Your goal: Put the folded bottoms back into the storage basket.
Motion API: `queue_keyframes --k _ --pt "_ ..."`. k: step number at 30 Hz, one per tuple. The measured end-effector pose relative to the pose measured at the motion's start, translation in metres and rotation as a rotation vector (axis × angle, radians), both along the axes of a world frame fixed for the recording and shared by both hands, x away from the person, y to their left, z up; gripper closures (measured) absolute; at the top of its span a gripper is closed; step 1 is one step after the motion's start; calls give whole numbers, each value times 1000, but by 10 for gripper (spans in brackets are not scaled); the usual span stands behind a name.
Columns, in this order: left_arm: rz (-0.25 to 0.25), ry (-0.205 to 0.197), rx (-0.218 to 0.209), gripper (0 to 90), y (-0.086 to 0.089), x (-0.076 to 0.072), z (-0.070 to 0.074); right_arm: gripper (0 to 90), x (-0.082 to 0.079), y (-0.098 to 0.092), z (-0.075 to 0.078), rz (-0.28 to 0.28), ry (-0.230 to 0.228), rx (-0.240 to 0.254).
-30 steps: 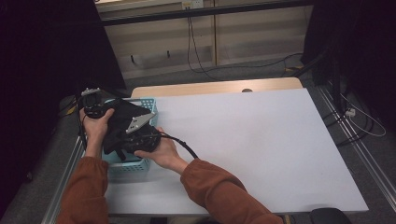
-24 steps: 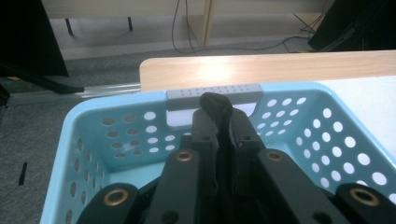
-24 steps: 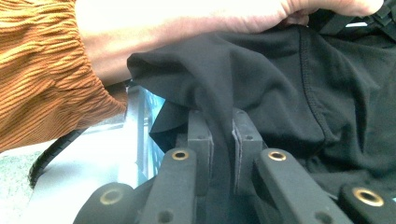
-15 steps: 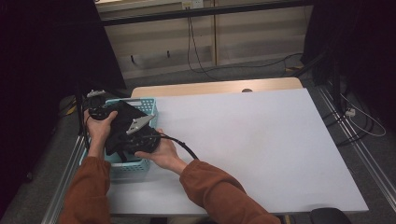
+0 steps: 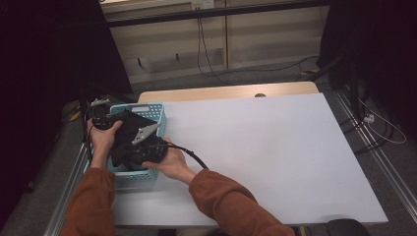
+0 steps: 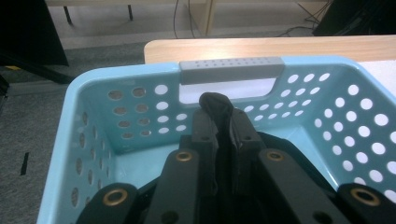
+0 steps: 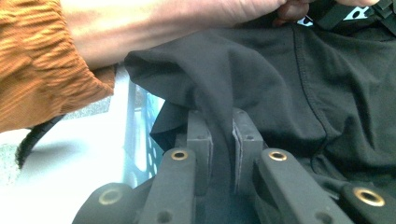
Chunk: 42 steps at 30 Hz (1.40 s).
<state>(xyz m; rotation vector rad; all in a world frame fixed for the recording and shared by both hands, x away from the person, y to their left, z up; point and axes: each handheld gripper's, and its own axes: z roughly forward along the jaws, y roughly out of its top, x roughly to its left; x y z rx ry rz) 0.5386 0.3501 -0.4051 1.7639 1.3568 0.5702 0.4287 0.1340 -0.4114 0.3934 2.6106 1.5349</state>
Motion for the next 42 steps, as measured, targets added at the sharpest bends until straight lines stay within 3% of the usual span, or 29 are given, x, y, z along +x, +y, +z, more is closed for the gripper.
queue_keyframes --k 19,24,26,29,33,37,39,42 --pt "26 23 58 816 2 2 -4 781 4 5 1 5 6 -5" --pt "34 27 88 598 1 1 -4 656 4 5 1 18 26 3" --pt "37 32 75 494 0 0 -4 635 3 3 2 14 29 6" --pt "48 19 68 408 1 -2 -3 580 4 -2 5 2 31 14" --pt "51 8 25 307 3 -7 0 542 4 -11 8 -15 32 28" --pt "20 -29 -4 212 3 -16 4 485 5 -22 8 -31 34 50" --pt "13 -23 10 156 2 -19 8 459 5 -27 8 -44 38 59" --pt "-5 -29 -9 90 0 -24 15 402 3 -32 10 -54 38 81"
